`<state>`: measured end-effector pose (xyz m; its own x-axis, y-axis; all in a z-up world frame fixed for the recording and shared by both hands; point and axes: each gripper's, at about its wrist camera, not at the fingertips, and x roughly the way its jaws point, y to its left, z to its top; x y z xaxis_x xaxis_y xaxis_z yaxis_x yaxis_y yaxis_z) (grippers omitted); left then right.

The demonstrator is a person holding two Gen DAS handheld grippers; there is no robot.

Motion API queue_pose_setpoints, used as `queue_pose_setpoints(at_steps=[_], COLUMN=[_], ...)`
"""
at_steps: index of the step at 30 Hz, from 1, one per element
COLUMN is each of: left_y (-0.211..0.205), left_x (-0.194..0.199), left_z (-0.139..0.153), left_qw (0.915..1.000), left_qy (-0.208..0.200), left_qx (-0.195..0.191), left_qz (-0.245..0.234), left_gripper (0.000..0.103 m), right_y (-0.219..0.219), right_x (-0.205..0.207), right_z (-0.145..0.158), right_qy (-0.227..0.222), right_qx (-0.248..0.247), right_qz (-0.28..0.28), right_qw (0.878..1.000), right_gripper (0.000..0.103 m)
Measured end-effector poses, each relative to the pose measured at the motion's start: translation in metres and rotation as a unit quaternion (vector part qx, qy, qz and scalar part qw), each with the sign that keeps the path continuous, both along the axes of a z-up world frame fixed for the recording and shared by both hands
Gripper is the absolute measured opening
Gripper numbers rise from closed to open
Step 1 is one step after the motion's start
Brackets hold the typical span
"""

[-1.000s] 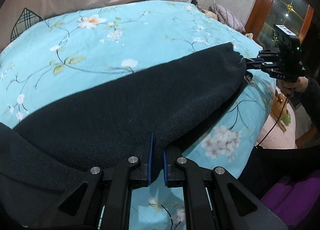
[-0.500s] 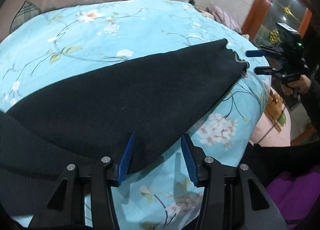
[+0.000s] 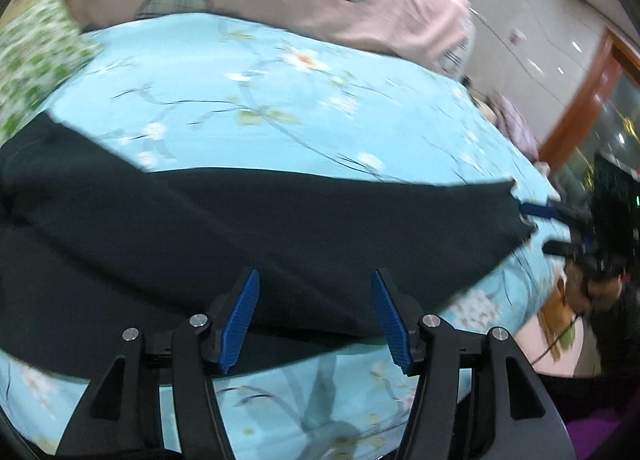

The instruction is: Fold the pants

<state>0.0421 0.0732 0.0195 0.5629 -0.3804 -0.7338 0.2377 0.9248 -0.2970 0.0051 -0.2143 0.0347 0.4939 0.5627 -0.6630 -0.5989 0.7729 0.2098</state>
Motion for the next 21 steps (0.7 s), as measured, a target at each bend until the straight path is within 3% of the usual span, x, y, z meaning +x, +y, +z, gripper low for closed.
queue_pose_setpoints(at_steps=[10, 21], left_y=[0.084, 0.147], left_x=[0.002, 0.059], left_z=[0.003, 0.027], left_qw=[0.9941, 0.9738], left_qy=[0.006, 0.063], left_qx=[-0.015, -0.009], left_qz=[0.108, 0.218], left_gripper=[0.063, 0.068], right_y=[0.064, 0.126], right_x=[0.02, 0.048], right_z=[-0.007, -0.008], right_qy=[0.012, 0.036], right_qx=[0.031, 0.057], right_qz=[0.042, 0.072], right_qw=[0.999, 0.995], right_gripper=[0.073, 0.073])
